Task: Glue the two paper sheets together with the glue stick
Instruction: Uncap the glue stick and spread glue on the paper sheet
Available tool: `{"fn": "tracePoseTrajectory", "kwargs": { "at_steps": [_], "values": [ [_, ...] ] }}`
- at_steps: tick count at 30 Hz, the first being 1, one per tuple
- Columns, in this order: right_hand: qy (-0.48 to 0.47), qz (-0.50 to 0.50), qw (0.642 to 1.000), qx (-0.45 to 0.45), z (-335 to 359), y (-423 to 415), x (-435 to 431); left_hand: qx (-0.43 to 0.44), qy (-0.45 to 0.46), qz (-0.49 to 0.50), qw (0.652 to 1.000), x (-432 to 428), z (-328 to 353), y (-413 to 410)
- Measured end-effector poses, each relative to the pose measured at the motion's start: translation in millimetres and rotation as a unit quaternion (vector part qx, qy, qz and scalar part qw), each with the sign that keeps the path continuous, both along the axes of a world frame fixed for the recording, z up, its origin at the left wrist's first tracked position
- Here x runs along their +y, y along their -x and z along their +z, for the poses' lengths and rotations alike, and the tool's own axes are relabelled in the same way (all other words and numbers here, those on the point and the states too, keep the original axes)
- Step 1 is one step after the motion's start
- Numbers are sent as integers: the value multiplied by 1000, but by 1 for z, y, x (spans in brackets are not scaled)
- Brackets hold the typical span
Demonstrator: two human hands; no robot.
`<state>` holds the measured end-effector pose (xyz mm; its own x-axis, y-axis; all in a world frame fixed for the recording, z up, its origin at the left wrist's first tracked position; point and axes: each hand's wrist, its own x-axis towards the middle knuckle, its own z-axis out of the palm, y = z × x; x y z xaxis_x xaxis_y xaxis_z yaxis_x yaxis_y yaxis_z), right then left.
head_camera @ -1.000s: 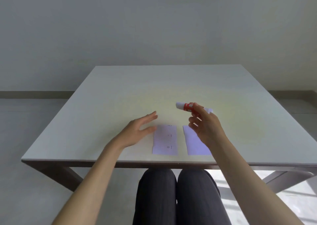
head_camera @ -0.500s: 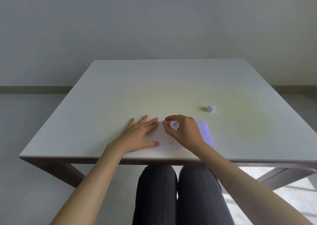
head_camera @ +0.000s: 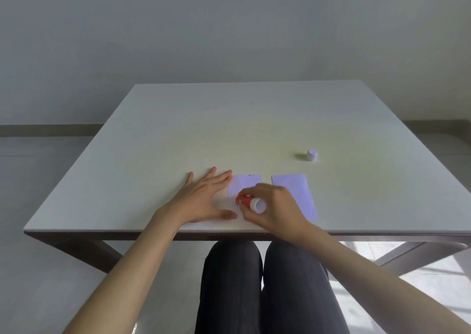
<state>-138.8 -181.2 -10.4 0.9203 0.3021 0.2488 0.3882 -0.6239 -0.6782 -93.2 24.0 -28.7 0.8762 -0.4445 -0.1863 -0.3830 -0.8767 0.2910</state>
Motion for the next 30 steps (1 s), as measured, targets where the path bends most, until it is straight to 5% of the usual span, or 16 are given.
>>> {"fn": "tracePoseTrajectory", "kwargs": {
  "at_steps": [3, 8, 13, 19, 24, 30],
  "values": [
    [-30, 23, 998, 53, 2, -6, -8, 5, -7, 2, 1000, -1, 1, -1],
    [-64, -125, 989, 50, 6, -32, -28, 9, -12, 1, 1000, -2, 2, 2],
    [-10, 39, 998, 49, 2, 15, -20, 10, -7, 6, 1000, -2, 1, 0],
    [-72, -107, 990, 55, 10, -14, -41, 7, -3, 4, 1000, 0, -2, 1],
    [-33, 12, 996, 87, 5, 11, -40, 1, -7, 4, 1000, 0, -4, -1],
    [-53, -111, 991, 42, 11, -11, -46, 5, 6, 3, 1000, 2, -7, 0]
  ]
}}
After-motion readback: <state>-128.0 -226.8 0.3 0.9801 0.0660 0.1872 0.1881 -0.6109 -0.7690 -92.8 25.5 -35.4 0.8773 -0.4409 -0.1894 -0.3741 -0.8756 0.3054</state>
